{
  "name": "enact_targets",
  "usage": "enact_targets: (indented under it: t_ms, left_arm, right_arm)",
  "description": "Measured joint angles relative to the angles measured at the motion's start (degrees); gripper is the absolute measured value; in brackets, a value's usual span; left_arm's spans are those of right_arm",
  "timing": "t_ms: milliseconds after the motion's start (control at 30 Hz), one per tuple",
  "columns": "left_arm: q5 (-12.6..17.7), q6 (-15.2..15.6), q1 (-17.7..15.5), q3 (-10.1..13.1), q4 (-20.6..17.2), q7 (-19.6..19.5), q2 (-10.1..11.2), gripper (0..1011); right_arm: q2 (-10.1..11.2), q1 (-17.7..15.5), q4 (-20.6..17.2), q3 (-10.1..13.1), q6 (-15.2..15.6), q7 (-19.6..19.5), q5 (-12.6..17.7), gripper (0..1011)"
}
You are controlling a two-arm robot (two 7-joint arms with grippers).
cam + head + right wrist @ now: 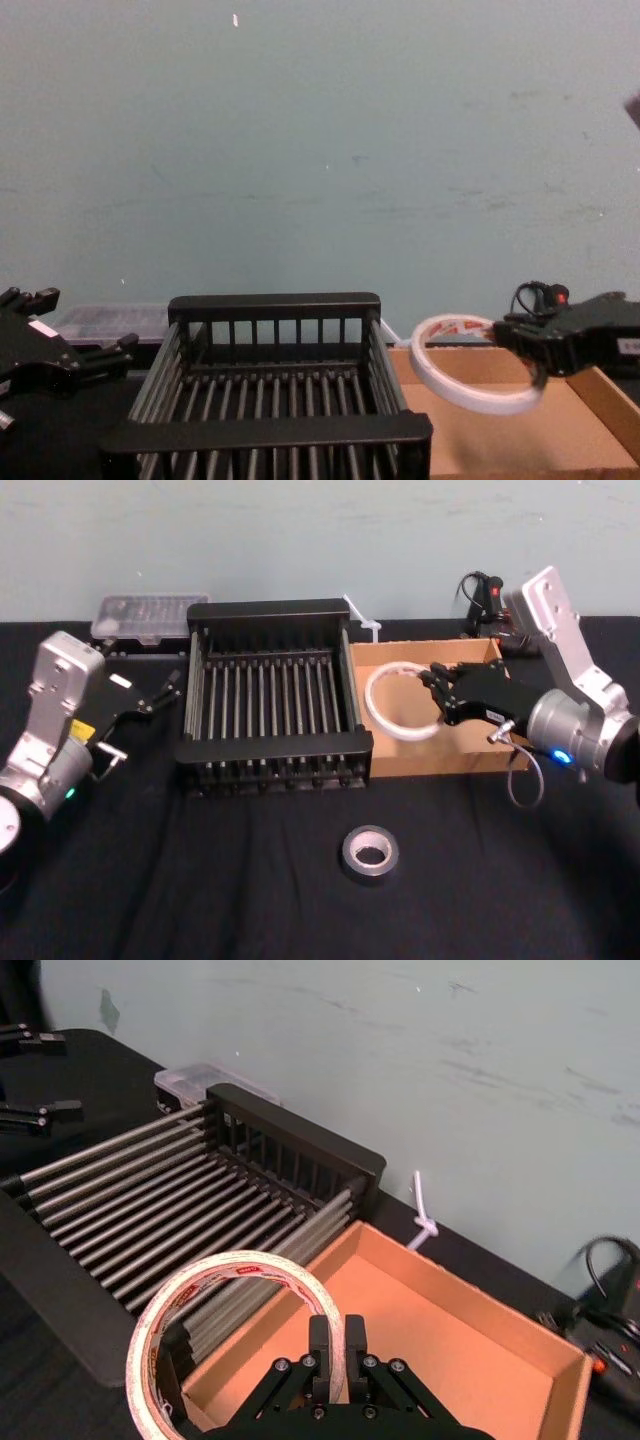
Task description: Pick up the white tape and place it into the black box , Pick up the silver tape and place it into the brown box.
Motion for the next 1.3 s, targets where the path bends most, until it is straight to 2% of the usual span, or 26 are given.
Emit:
enact_targets:
  t_ms: [733,1300]
  left_arm:
    - [0.0,0.0,0.0,0.0,0.0,0.0,0.0,1001]
    - [0.0,0.0,0.0,0.0,0.0,0.0,0.0,1001]
  right_arm:
    - [-5.87,10.03,10.63,-5.72,-0.96,2.8,-2.12,95]
    - [-9.73,14.34,16.62,-8.57,-1.99,3.78,-3.48,95]
